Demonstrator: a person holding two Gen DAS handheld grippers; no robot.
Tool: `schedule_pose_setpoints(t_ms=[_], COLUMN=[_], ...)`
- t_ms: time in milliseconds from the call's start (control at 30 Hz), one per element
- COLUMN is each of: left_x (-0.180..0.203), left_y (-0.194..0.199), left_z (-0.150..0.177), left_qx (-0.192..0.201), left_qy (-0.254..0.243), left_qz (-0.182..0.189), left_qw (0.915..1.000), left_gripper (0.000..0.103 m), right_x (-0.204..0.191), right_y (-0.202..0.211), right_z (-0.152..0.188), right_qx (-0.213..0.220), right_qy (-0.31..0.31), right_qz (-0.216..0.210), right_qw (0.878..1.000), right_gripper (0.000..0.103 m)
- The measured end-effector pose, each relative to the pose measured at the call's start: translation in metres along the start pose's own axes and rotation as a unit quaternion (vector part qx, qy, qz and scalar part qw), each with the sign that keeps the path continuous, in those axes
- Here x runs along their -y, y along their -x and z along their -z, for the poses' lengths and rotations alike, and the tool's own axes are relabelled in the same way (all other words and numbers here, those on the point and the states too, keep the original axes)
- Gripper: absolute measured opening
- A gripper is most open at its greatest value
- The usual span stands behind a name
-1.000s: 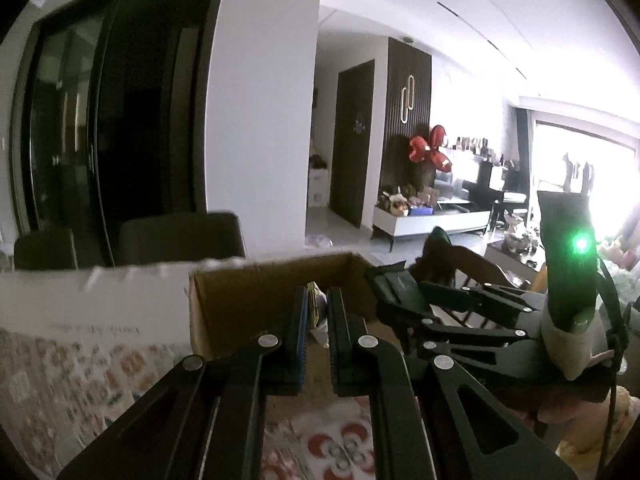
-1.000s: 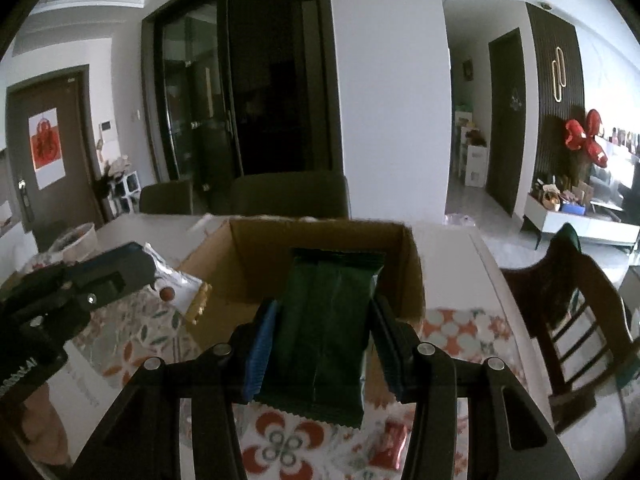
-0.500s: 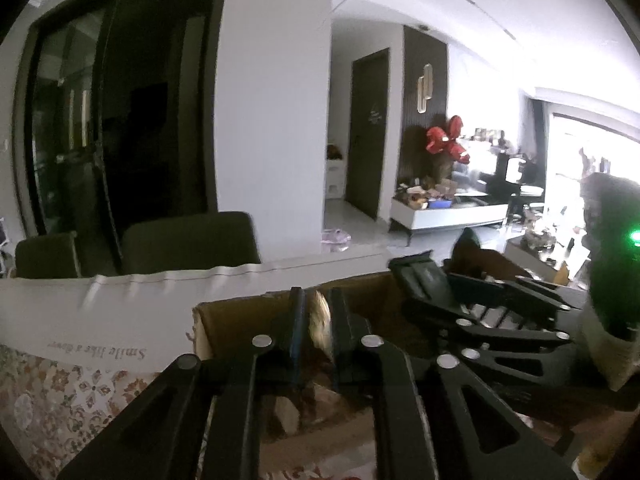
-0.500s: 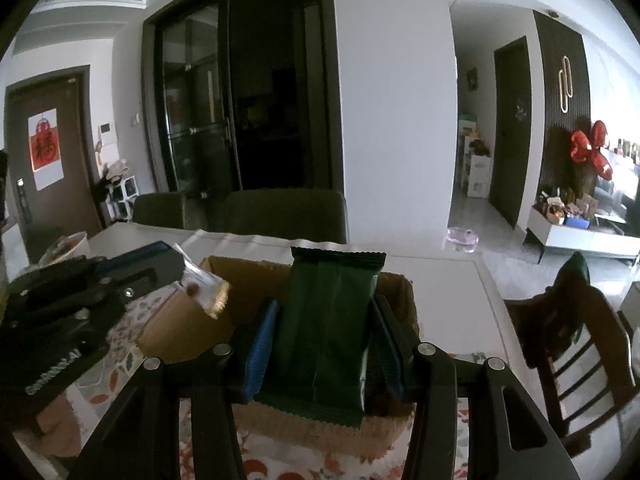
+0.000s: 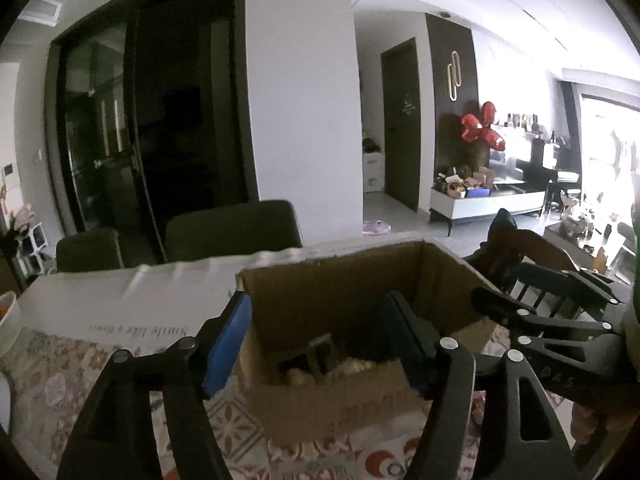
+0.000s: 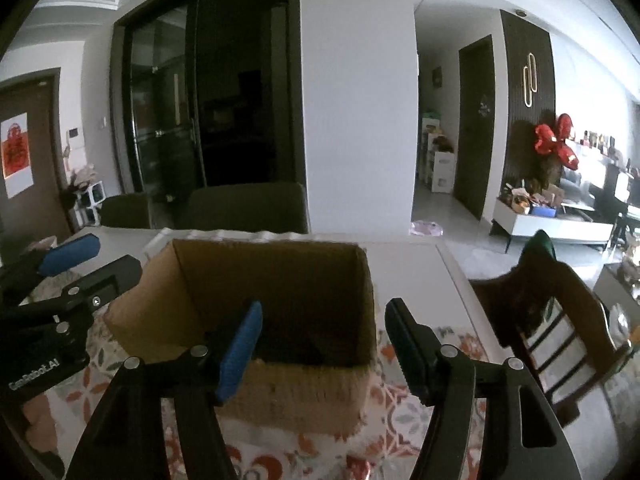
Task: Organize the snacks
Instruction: 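Move the right tool back over the red packet on the table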
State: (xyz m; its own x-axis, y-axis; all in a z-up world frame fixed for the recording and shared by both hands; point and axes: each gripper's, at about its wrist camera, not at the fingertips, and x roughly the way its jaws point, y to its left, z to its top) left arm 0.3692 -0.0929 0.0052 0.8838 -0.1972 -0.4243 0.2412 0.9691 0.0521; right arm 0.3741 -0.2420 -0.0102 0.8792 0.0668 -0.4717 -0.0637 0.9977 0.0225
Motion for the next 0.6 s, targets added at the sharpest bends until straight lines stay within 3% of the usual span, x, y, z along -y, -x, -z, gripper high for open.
schedule_pose_setpoints(t_ms=[333, 600], left_x=[0.011, 0.022], left_y=[0.017, 0.001], left_z=[0.042, 0.079], left_qx=[-0.024, -0.103], left_qy=[0.000, 0.010], left_qz=[-0.029, -0.015], left_qw=[0.9993, 0.9946], left_gripper=[0.072, 0.072], right_x=[0.006, 0.015], right_y=[0.023, 0.009], right_z=[0.041, 0.074], right_qx=[-0.024, -0.085], right_qy=[-0.006, -0.030], right_qz=[0.027, 0.020], right_qw=[0.999, 0.996], right_gripper=[0.065, 0.065])
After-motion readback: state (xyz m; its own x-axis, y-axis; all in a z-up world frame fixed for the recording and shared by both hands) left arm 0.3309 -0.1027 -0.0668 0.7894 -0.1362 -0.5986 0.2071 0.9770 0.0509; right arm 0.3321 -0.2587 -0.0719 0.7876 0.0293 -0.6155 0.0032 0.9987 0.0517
